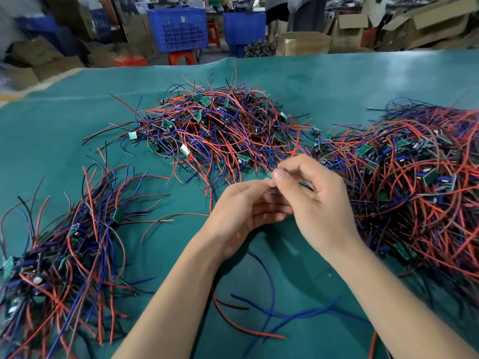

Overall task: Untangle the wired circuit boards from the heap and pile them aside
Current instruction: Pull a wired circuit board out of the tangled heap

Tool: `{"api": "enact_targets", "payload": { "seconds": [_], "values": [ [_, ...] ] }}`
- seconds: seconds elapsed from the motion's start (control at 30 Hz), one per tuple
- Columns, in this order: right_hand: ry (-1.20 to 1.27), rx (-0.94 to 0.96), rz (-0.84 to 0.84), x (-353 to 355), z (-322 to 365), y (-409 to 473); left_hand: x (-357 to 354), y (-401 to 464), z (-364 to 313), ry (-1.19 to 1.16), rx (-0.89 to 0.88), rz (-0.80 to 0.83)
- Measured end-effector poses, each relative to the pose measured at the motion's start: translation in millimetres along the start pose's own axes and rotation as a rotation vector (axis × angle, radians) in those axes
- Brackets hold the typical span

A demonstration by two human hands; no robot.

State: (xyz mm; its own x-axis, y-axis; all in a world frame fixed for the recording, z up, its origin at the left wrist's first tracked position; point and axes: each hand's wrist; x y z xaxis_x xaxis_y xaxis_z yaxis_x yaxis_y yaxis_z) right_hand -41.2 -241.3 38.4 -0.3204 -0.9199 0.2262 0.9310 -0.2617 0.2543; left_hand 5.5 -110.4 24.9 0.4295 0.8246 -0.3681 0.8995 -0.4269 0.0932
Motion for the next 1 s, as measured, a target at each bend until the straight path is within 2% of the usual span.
{"api": "enact_targets", "payload": {
  "seconds": [0.17,0.27,0.43,0.67,0.83,1.0],
  "values": [
    [0.055,-0.050,0.015,-2,-3,-1,3,3,-1,-0.052,0.007,-0.061],
    [0.057,-0.042,-0.002,1,-2,-1,1,1,-3,-0.039,0.000,-0.022],
    [-0.029,-0.045,0.006,1,-3,-1,1,0,-2,-0.020,-0.013,-0.045],
    [-0.263,-0.130,-0.227,5,-14,6,-1,-2,-5,-0.063,0.003,-0.037],
    [-0.042,-0.225,0.051,9,-14,9,-4,-4,-6,-0.024,0.045,0.090],
    [0.151,-0.277,0.181,12,-7,9,-5,-5,-7,-0.013,0.060,0.081]
  ]
}}
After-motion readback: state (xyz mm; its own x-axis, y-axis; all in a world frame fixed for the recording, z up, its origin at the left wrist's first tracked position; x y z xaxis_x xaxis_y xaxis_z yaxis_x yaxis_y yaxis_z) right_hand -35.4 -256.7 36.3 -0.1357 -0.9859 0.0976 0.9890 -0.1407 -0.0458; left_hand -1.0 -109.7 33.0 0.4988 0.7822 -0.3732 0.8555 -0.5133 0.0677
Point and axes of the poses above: each hand's wrist, its own y-axis towards the middle knuckle, its own x-axis out of the back of the hand, z = x × y, and after that the axes turned 14 degrees about -x, right-handed
